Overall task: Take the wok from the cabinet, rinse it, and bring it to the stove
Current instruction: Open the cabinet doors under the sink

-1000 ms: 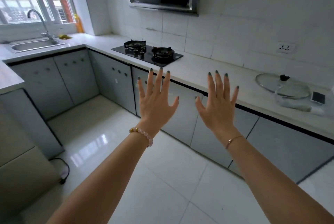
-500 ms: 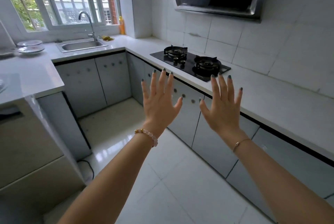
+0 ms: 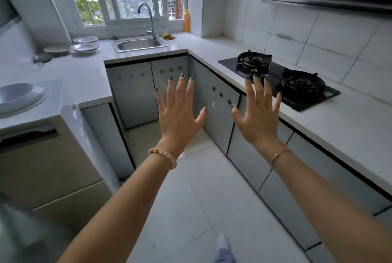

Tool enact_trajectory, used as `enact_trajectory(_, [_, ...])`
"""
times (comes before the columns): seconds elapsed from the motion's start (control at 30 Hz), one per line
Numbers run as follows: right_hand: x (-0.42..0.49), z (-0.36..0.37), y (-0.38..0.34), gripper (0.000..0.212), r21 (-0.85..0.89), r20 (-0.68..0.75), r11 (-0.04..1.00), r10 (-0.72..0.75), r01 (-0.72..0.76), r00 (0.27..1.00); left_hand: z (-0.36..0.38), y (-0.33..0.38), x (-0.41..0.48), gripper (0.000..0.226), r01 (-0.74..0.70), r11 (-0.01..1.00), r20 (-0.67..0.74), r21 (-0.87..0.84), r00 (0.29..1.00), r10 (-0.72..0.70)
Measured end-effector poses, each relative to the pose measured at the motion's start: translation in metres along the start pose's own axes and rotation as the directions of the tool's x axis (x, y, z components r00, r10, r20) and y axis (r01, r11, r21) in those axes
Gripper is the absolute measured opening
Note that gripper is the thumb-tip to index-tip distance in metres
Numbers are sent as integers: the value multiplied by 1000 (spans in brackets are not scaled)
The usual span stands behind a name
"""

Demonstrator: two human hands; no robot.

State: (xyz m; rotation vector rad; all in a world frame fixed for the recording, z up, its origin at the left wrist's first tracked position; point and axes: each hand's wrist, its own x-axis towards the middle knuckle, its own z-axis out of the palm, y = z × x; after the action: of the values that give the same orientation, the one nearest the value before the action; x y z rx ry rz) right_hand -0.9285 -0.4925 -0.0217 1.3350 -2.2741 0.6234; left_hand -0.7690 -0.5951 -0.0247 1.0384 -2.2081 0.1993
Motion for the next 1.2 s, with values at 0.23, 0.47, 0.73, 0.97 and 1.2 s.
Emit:
enact_trajectory(0.23, [99,90,-3,69,103,61,991,-96,89,994,67,-28,77,76,71,992,-14,108,997,-70])
enact_trajectory(0.47, [214,159,11,70,194,62,971,-156,141,986,131,-43,174,75,146,969,4,197,989,-150])
enact_trajectory(0.73, [299,220,10,74,216,81,954,-229,207,970,185,-69,237,75,223,950,-14,220,974,-226])
enact_trajectory(0.97, [364,282,-6,75,232,98,947,-252,224,963,241,-110,295,77,239,946,2,221,969,-246])
enact_trajectory(1.2, [452,346,-33,75,198,87,951,-259,238,962,296,-173,378,80,247,947,-26,204,969,-247])
